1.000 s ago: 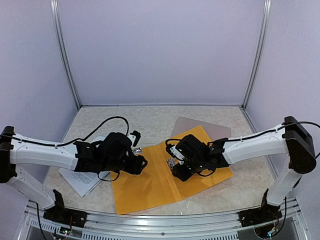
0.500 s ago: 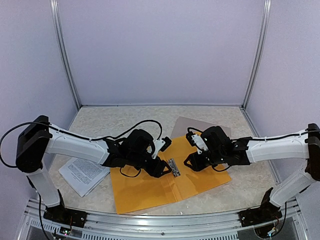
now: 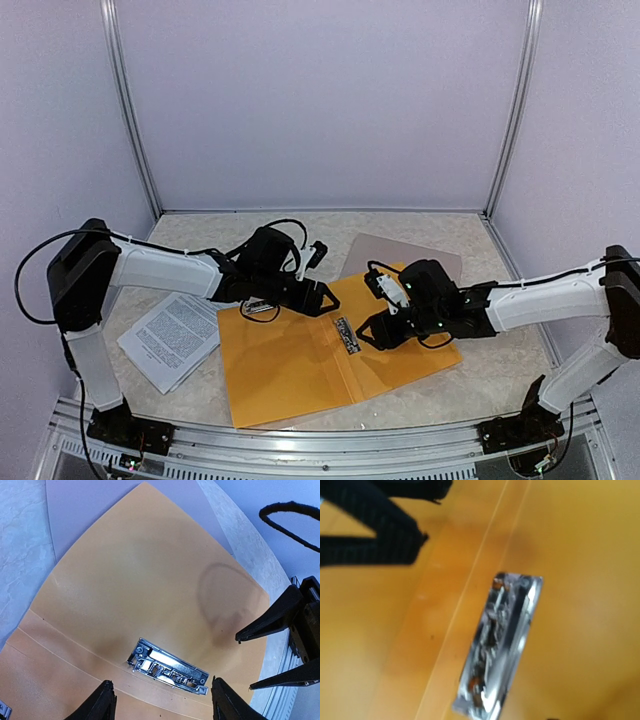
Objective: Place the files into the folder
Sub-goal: Adjust the folder at the center of the board.
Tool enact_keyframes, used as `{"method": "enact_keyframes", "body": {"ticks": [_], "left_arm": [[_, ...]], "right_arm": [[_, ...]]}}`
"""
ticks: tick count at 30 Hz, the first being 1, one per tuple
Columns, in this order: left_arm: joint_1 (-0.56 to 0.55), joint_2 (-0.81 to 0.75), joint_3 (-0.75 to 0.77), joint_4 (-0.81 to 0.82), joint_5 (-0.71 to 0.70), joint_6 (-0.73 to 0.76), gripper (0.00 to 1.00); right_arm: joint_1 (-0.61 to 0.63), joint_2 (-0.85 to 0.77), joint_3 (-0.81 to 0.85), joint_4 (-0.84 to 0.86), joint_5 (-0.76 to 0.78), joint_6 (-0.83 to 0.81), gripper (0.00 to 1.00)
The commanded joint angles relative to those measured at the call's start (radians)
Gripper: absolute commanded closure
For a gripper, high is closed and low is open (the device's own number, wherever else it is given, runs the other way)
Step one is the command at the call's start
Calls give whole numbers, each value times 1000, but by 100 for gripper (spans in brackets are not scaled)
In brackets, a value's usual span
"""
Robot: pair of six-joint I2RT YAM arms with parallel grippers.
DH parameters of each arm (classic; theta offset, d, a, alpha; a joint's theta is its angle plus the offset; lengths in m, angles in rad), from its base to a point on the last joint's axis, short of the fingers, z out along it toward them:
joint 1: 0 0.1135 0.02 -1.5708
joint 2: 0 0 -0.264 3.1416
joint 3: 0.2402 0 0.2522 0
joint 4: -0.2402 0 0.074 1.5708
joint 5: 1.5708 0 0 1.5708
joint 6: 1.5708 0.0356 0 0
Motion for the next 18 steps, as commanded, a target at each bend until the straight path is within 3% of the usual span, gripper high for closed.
{"method": "enact_keyframes", "body": {"ticks": [1, 8, 18], "left_arm": [[20, -12, -47, 16, 49, -70, 35], [0, -114, -222, 105, -55, -194, 34], [-134, -272, -387, 149, -305, -201, 35]], "right_arm": [[38, 108, 121, -49, 102, -41, 44], [46, 267, 282, -138, 152, -96, 45], [59, 366, 359, -177, 155, -106, 48]]}}
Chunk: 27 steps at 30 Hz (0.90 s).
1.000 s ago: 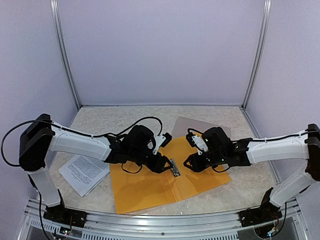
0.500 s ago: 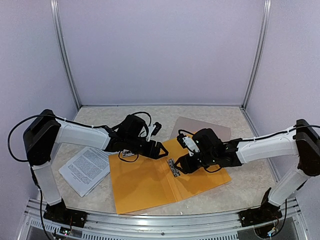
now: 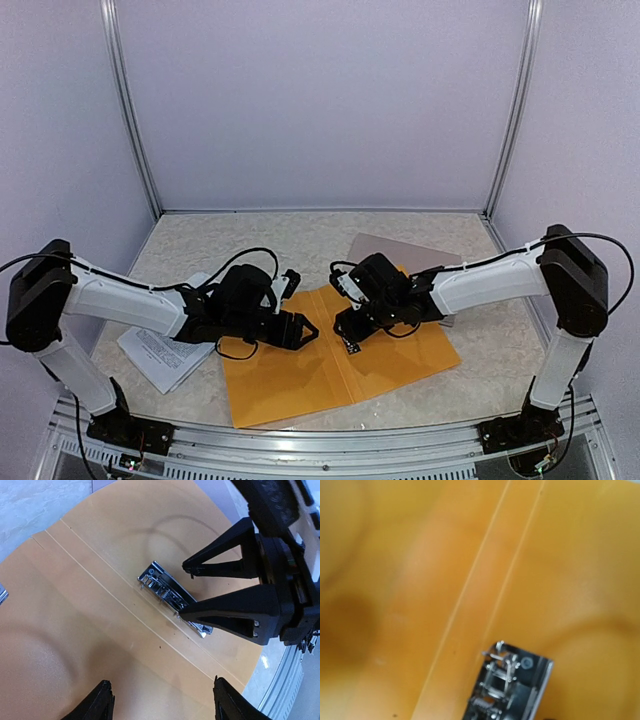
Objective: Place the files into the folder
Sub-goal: Adjust the folder at the center of the board.
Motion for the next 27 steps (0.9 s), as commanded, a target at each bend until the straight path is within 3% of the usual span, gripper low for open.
{"method": "enact_keyframes", "body": {"ticks": [1, 21, 27], "left_arm": [[-49, -57, -72, 81, -127, -9, 35], [-119, -25, -192, 275, -114, 116, 40], [-156, -22, -238, 353, -98, 201, 42]], "right_arm": [[14, 37, 34, -42, 15, -12, 49], [29, 160, 122, -90, 109, -31, 56], [32, 174, 124, -90, 125, -21, 62]]}}
